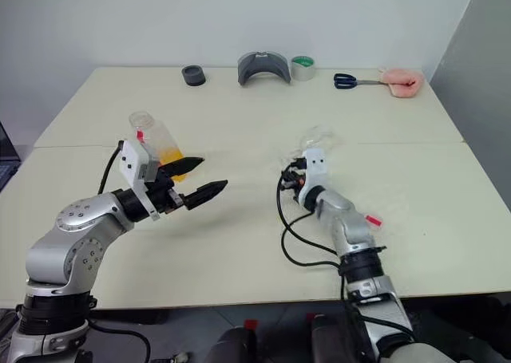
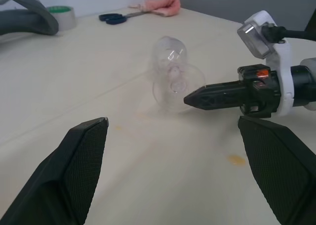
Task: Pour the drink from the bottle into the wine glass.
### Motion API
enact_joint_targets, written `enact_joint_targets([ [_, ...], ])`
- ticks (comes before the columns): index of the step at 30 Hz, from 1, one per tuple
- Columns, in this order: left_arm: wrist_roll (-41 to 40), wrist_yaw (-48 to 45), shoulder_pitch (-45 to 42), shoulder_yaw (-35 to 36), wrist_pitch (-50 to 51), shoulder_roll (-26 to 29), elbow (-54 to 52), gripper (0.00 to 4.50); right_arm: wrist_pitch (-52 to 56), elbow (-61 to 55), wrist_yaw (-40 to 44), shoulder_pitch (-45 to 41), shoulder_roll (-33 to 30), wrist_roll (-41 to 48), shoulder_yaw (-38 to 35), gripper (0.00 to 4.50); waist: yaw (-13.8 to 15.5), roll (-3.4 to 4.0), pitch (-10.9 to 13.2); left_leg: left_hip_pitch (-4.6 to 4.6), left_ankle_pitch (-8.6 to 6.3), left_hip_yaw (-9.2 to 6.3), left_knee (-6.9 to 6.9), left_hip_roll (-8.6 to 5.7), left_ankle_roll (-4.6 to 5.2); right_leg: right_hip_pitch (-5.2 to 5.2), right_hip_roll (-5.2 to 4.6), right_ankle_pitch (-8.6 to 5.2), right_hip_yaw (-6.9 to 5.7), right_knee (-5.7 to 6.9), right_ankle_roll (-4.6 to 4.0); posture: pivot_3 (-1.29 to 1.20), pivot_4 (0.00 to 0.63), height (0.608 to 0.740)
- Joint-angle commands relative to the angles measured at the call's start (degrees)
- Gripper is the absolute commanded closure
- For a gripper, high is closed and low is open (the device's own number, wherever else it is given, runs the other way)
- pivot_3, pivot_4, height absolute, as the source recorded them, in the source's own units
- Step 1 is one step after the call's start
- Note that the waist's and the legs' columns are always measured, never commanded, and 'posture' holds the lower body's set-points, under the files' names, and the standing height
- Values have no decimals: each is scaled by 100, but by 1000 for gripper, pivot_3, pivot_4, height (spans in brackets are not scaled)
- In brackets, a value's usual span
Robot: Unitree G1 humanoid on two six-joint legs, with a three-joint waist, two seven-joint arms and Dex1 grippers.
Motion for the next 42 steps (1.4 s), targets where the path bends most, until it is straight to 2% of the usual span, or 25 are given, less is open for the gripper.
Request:
enact_joint_targets([
  [1,-196,-164,54,130,96,153,-163,0,482,-1067,581,263,-424,184,302,4493,5,1,1,0,0,0,0,1,0,0,1,0,-1,0,0,0,150,740],
  [6,-334,-578,117,-21,286,365,-148,0,1071,-2209,1486,744,-1349,537,604,4493,10,1,2,-2,0,-1,-1,2,1,0,2,-1,-2,-7,1,0,150,740],
  [10,-340,-805,120,-150,334,458,-144,0,1249,-2761,1945,1064,-1862,682,833,4493,13,0,2,-2,0,-2,-1,3,1,0,4,-2,-5,-10,1,0,150,740],
  [16,-312,-1010,66,-336,372,495,-130,0,948,-3091,2198,1382,-2261,506,1087,4493,41,-1,3,-4,-1,-3,-1,4,1,4,4,-2,-7,-19,2,0,150,740],
  [20,-283,-1037,47,-401,374,487,-122,0,465,-2878,2172,1444,-2446,20,1325,4493,61,-1,3,-4,0,-2,-1,4,1,4,4,-2,-6,-21,2,0,150,740],
  [24,-297,-1048,60,-434,420,509,-168,0,140,-2756,2256,1468,-2580,-245,1463,3404,100,-2,3,-6,0,-2,0,3,0,4,2,-2,-6,-23,3,0,150,740],
  [34,-299,-978,29,-459,566,508,-280,0,58,-2766,2586,1459,-2912,-264,1274,21,114,-2,3,-7,0,-3,0,2,0,5,1,-2,-7,-25,3,0,150,740],
  [37,-269,-1003,29,-454,543,532,-244,0,600,-2980,2751,1381,-3090,212,893,21,116,-2,3,-7,0,-4,1,2,0,5,1,-2,-8,-25,3,0,150,740],
  [42,-179,-1123,123,-419,369,631,-129,0,2552,-2868,2556,821,-3009,1566,-192,21,112,-3,4,-6,0,-4,1,3,1,6,2,-1,-7,-24,2,0,150,740],
])
